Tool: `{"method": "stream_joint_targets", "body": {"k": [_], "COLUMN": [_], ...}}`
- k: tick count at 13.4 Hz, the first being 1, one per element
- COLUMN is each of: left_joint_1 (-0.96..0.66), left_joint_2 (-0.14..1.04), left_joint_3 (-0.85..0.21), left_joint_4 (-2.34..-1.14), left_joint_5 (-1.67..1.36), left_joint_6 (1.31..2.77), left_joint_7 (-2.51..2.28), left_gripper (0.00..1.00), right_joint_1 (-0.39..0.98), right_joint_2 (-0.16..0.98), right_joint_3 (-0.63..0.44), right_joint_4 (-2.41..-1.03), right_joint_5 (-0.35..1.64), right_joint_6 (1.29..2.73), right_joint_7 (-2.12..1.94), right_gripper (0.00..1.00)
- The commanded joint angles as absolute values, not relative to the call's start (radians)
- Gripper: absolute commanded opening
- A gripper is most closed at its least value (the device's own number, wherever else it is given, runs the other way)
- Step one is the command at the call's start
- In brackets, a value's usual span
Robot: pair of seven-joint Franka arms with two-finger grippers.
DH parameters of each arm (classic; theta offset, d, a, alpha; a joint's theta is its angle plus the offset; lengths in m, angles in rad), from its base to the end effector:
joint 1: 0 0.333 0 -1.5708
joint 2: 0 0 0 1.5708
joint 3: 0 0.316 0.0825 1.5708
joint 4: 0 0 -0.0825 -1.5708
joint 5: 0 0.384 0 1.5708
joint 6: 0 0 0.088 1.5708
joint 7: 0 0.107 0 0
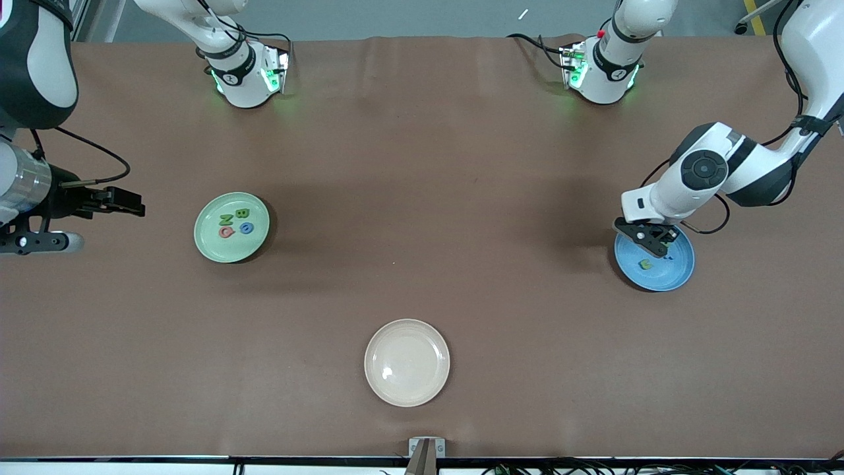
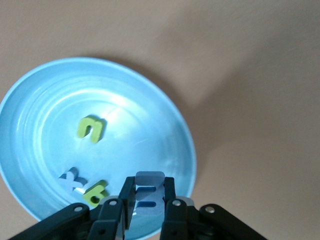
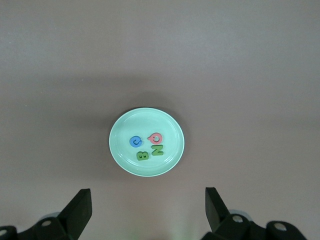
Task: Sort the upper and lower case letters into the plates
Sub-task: 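Carry the blue E over the blue plate with the left gripper, then lower the E into the blue plate and open the left gripper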
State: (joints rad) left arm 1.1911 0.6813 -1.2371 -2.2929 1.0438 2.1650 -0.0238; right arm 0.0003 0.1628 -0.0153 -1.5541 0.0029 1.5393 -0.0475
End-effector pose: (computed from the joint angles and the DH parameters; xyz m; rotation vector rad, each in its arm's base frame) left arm 0.5013 -0.0184 0.2238 -2.8030 1.0803 0.1456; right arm 0.5922 -0.0079 0.5363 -3.1229 -0.0505 0.2779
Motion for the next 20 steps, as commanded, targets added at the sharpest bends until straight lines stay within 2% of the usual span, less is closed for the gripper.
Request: {"method": "stream_joint_targets", "body": {"k": [1, 9, 11, 12, 13, 20], "left_joint_1": [1.189, 1.163, 1.161, 1.161, 1.154, 1.186], "left_joint_2": [0.693, 0.715, 0.713, 0.71, 0.707, 0.657], "left_joint_3": [-1.215, -1.144, -1.143, -1.144, -1.144, -1.198], "left_joint_4": [-2.275, -2.26, -2.257, -2.247, -2.24, -2.184], "left_joint_5": [1.083, 1.101, 1.103, 1.101, 1.101, 0.976], "left_joint_6": [2.19, 2.22, 2.224, 2.224, 2.223, 2.152], "left_joint_7": [0.004, 0.028, 0.029, 0.031, 0.031, 0.028], "left_gripper": [0.0, 0.02, 0.18, 0.45, 0.99, 1.0], "right_joint_1": [-0.002, -0.003, -0.015, -0.018, -0.018, -0.017], "right_joint_2": [0.071, -0.06, -0.074, -0.077, -0.089, -0.204], "right_joint_3": [-0.012, -0.014, -0.017, -0.017, -0.017, -0.017], "right_joint_4": [-1.632, -1.718, -1.743, -1.743, -1.744, -1.828], "right_joint_5": [0.012, 0.014, 0.014, 0.014, 0.014, 0.014], "right_joint_6": [1.543, 1.537, 1.542, 1.54, 1.537, 1.537], "right_joint_7": [-0.048, -0.048, -0.048, -0.048, -0.048, -0.048], "right_gripper": [1.0, 1.0, 1.0, 1.0, 1.0, 1.0]}}
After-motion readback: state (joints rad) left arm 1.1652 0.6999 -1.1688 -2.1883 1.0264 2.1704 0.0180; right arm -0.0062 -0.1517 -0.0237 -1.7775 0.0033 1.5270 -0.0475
